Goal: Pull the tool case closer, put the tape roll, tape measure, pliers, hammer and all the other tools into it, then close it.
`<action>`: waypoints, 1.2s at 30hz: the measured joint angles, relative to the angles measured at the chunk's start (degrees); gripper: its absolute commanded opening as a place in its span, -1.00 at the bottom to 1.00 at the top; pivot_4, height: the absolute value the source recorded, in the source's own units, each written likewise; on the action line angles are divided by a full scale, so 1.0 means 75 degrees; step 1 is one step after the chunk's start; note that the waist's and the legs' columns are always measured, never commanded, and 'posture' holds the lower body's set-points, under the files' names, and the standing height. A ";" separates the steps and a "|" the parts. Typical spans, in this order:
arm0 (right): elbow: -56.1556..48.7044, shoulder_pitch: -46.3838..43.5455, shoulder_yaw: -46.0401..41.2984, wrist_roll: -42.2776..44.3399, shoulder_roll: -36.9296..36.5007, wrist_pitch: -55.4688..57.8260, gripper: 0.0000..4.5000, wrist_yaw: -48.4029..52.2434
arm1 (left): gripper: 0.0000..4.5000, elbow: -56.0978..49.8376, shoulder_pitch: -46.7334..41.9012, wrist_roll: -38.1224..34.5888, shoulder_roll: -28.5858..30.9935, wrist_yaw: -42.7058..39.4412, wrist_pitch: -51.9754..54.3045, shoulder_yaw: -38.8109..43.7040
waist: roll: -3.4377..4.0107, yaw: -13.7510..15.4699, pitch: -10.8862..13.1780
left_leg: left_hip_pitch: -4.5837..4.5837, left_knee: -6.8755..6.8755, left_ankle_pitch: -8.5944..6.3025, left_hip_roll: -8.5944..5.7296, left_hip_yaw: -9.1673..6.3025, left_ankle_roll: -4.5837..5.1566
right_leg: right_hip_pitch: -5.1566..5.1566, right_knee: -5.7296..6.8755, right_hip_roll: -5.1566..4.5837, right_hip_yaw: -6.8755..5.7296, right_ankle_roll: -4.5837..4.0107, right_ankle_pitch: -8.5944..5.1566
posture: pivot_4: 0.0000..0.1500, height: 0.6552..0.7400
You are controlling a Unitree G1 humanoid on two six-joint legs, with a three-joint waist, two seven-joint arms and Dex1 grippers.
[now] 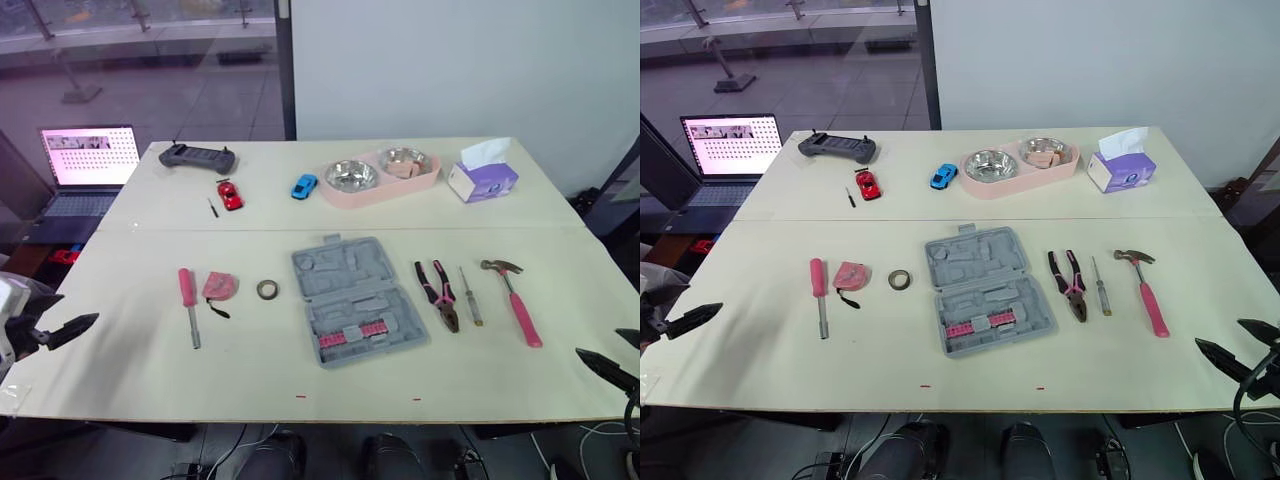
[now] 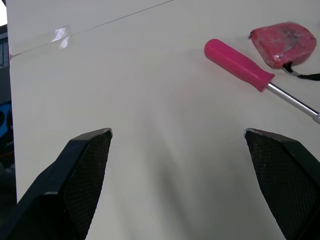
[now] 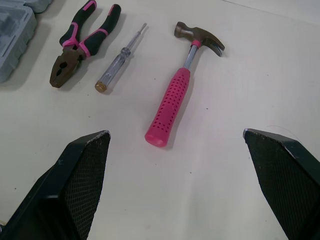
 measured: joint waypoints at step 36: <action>-0.4400 -0.2999 0.4182 -0.0442 0.0599 0.3313 0.65 -0.2738 | 1.00 -0.5514 -0.0395 0.0090 -0.3389 0.1589 0.2670 -0.3134 | -0.0011 -0.0008 0.0005 | -0.0011 0.0041 0.0010 0.0014 0.0032 -0.0007 | 0.0020 -0.0020 0.0049 0.0057 -0.0003 0.0078 | 1.00 1.00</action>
